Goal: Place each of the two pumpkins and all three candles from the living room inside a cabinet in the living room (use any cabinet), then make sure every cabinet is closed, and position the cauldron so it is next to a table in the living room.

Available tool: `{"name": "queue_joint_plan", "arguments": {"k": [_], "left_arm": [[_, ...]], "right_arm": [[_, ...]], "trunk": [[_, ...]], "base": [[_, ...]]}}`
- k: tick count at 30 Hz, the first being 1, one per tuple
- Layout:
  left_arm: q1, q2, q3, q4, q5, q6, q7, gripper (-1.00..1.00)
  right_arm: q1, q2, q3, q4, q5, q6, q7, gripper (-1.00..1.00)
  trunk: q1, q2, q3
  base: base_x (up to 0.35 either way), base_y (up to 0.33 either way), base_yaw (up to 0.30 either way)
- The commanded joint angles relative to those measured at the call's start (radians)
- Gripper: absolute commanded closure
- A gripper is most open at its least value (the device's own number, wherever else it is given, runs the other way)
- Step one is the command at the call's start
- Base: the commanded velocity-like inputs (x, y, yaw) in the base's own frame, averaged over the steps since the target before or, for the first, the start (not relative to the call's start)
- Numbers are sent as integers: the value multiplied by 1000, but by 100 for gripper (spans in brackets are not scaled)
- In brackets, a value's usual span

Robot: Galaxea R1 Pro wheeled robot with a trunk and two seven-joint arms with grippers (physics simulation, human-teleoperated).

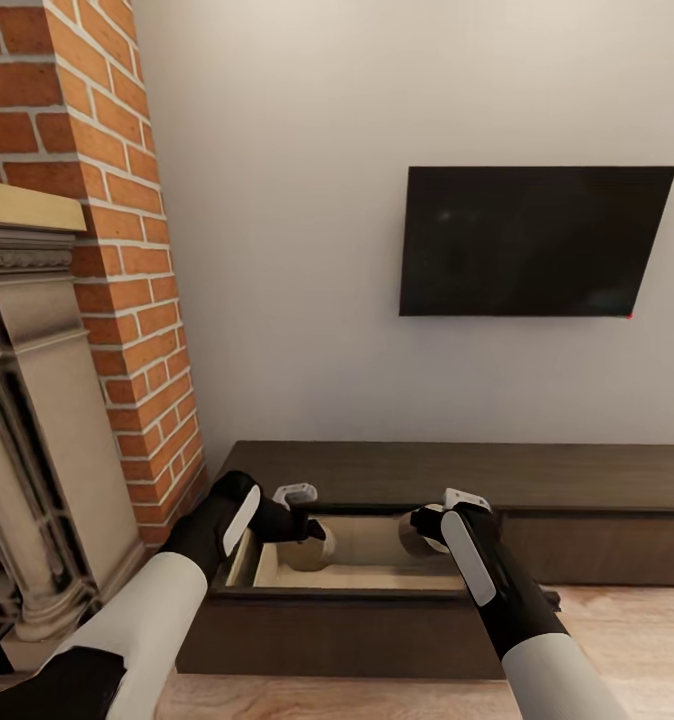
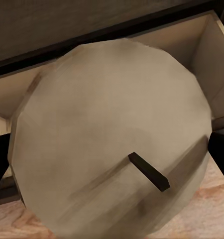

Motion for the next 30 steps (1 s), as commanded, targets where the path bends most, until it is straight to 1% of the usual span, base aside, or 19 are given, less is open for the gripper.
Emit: {"name": "queue_joint_plan", "arguments": {"k": [1, 7, 11, 19, 23, 24, 27, 30], "left_arm": [[-1, 1, -4, 0, 10, 4, 4, 100], [-1, 1, -6, 1, 10, 4, 4, 100], [-1, 2, -7, 1, 10, 4, 5, 100], [-1, 2, -7, 0, 10, 4, 4, 100], [-1, 2, -7, 0, 10, 4, 4, 100], [-1, 2, -7, 0, 10, 4, 4, 100], [-1, 2, -7, 0, 10, 4, 4, 100], [-1, 2, -7, 0, 10, 4, 5, 100]], "right_arm": [[-1, 0, 1, -1, -9, 1, -10, 100], [-1, 0, 2, -1, -9, 1, -10, 100], [0, 0, 2, -1, -9, 1, -10, 100], [-1, 2, 3, 0, -10, 1, -10, 100], [-1, 25, 22, 12, -8, 3, -11, 100], [-2, 32, 37, 31, -8, 3, -13, 100], [-6, 43, 60, 65, -8, 8, -17, 100], [-16, 49, 71, 90, -9, 14, -21, 100]], "trunk": [[0, -1, -1], [0, -1, -1], [0, -1, -1], [0, -1, -1], [0, -1, -1], [0, -1, -1], [0, -1, -1], [0, -1, -1]], "base": [[209, 43, 0], [156, 2, 0], [184, -107, 0], [94, -89, 0], [36, -42, 0], [14, -16, 0], [9, -10, 0], [4, -4, 0]]}}
